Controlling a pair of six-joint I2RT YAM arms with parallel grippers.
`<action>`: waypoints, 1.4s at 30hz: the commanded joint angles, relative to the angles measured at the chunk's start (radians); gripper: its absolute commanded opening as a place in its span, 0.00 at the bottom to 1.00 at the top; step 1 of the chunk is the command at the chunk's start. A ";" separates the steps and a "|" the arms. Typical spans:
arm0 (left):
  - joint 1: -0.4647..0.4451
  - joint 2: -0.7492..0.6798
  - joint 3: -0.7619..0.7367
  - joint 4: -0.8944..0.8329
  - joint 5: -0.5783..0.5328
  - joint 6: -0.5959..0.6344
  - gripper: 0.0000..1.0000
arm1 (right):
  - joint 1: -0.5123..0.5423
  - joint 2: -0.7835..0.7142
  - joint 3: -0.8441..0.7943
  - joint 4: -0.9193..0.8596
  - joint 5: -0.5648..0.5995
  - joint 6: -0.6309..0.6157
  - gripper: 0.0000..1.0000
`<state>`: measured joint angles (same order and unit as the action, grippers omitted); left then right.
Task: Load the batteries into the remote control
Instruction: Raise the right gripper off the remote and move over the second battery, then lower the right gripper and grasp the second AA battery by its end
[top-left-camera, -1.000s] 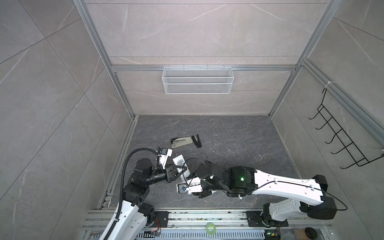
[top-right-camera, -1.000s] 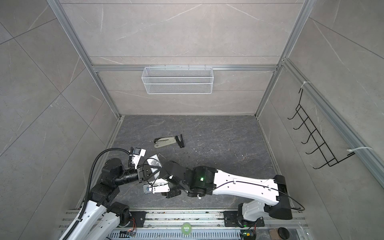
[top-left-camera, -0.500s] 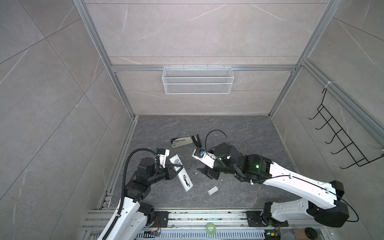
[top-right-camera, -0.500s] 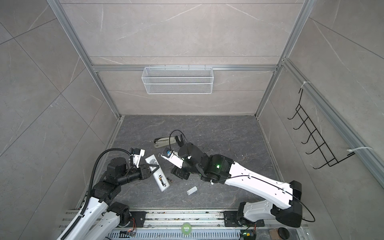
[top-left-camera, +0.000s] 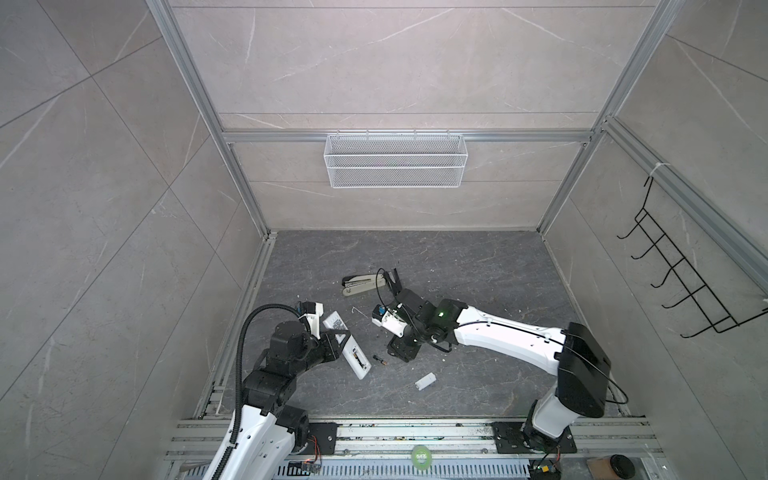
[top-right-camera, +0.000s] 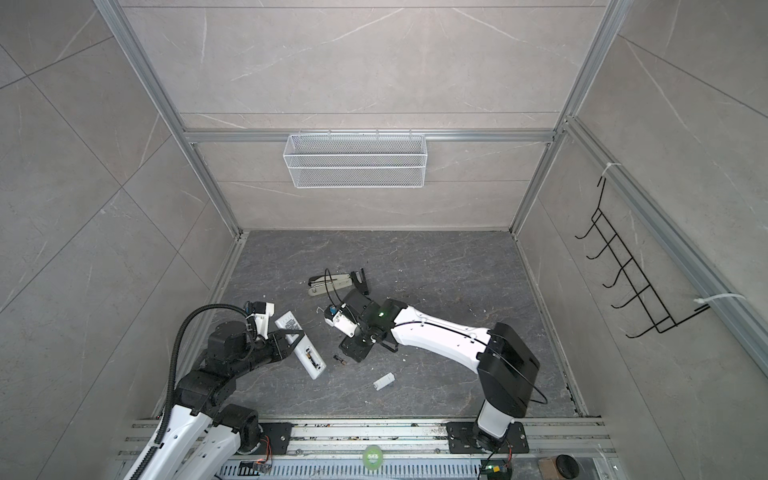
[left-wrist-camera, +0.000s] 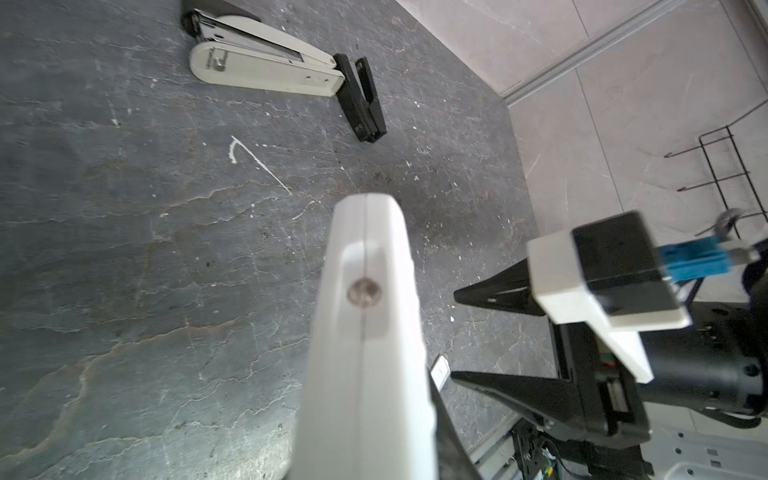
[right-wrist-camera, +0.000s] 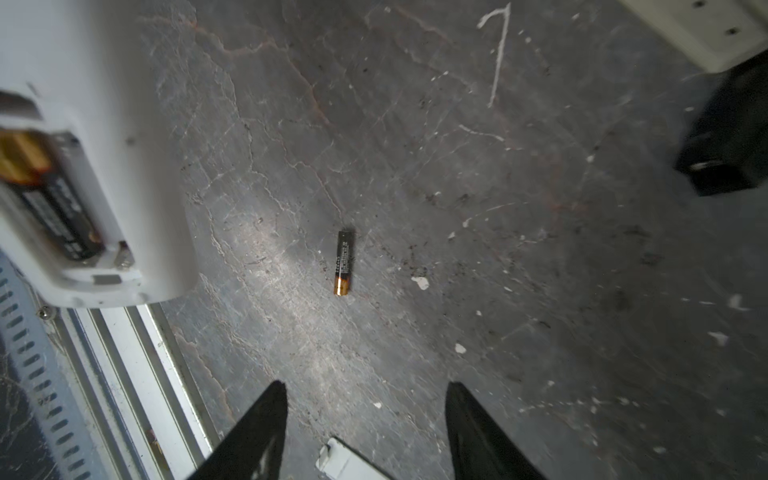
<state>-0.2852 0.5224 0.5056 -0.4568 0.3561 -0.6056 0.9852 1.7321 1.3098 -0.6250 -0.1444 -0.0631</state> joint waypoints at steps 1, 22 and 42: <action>0.006 -0.044 -0.001 0.018 -0.083 -0.007 0.00 | -0.005 0.072 0.046 0.049 -0.096 -0.014 0.61; 0.009 -0.113 0.008 -0.009 -0.196 -0.034 0.00 | 0.025 0.350 0.170 0.043 -0.107 -0.098 0.50; 0.009 -0.197 0.011 0.043 -0.129 -0.020 0.00 | 0.093 0.357 0.185 -0.128 0.134 -0.224 0.00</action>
<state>-0.2806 0.3416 0.4747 -0.4686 0.1955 -0.6365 1.0801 2.1117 1.5326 -0.6621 -0.0807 -0.2417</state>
